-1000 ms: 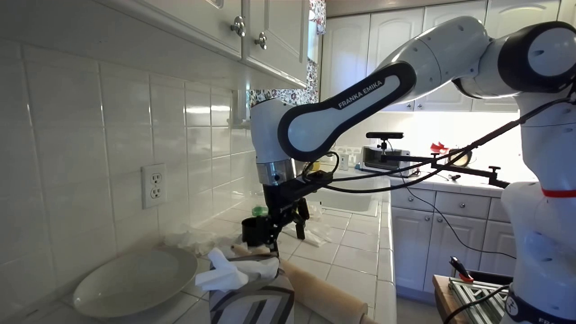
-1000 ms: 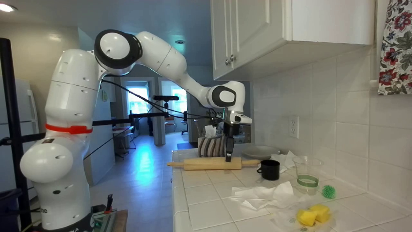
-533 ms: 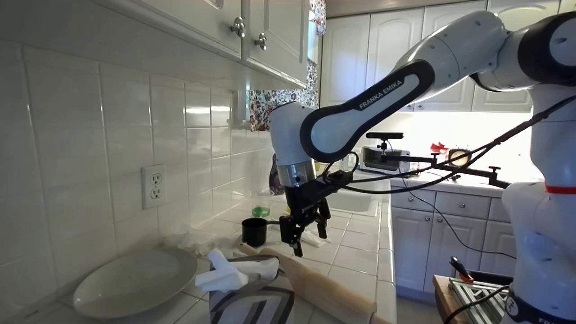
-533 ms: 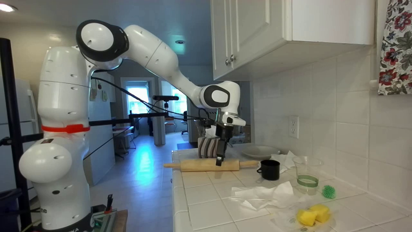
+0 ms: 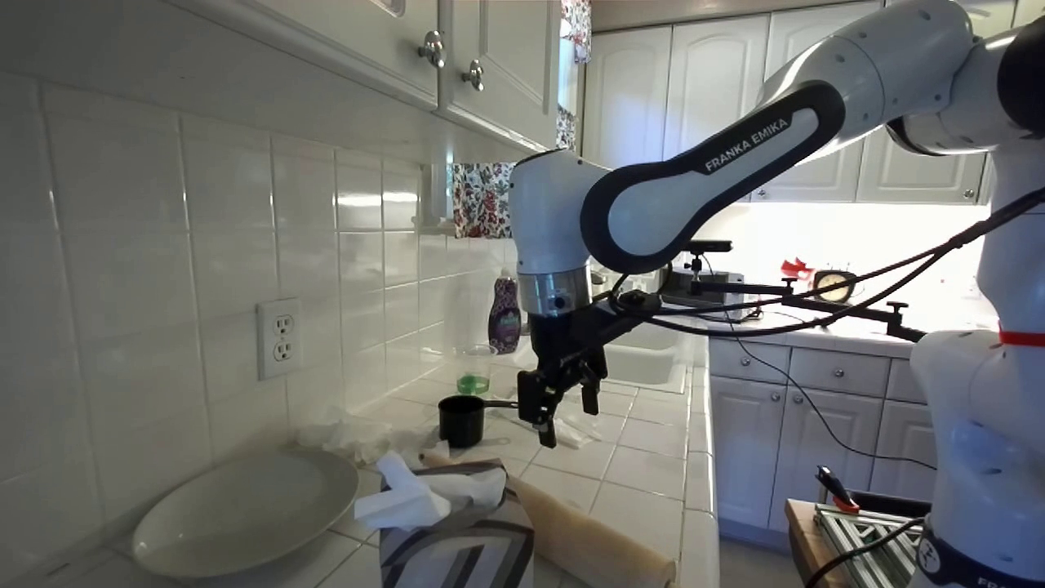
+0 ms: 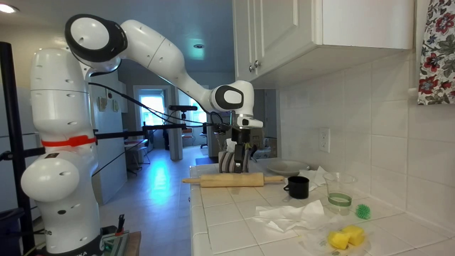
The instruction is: Turn the rolling pin to the right
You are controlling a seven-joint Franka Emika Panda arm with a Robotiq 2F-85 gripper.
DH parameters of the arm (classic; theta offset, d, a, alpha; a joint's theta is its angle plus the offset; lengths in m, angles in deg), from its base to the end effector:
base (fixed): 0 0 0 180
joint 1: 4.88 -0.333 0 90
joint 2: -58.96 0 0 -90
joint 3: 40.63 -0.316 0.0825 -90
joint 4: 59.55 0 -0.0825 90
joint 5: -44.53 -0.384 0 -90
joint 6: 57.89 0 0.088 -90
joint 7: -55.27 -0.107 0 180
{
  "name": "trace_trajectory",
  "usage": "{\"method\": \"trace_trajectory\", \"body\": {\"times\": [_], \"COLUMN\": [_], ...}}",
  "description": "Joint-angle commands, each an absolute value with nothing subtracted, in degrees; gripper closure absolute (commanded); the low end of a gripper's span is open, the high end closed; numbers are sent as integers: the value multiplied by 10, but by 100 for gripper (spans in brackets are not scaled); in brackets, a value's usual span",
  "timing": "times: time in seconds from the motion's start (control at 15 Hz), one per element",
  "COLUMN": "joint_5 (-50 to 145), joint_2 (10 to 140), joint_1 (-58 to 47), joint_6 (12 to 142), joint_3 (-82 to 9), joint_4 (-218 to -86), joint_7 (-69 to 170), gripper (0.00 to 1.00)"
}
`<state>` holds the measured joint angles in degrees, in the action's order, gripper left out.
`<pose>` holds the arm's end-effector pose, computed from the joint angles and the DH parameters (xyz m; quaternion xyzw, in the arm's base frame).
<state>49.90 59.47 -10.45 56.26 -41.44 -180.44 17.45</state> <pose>0.5273 0.0532 0.4016 0.9655 -0.2491 -0.0429 0.0621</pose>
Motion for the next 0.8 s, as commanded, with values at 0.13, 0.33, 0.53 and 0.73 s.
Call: {"method": "trace_trajectory", "body": {"times": [0.13, 0.33, 0.53, 0.73], "joint_5": [506, 489, 467, 439], "joint_2": [609, 635, 661, 684], "joint_1": [-97, -95, -95, -94], "joint_6": [624, 662, 686, 694], "joint_3": [-430, -428, -429, -432], "joint_4": [-1797, -1782, -1765, -1741], "joint_7": [227, 277, 334, 392], "gripper": [0, 0, 0, 0]}}
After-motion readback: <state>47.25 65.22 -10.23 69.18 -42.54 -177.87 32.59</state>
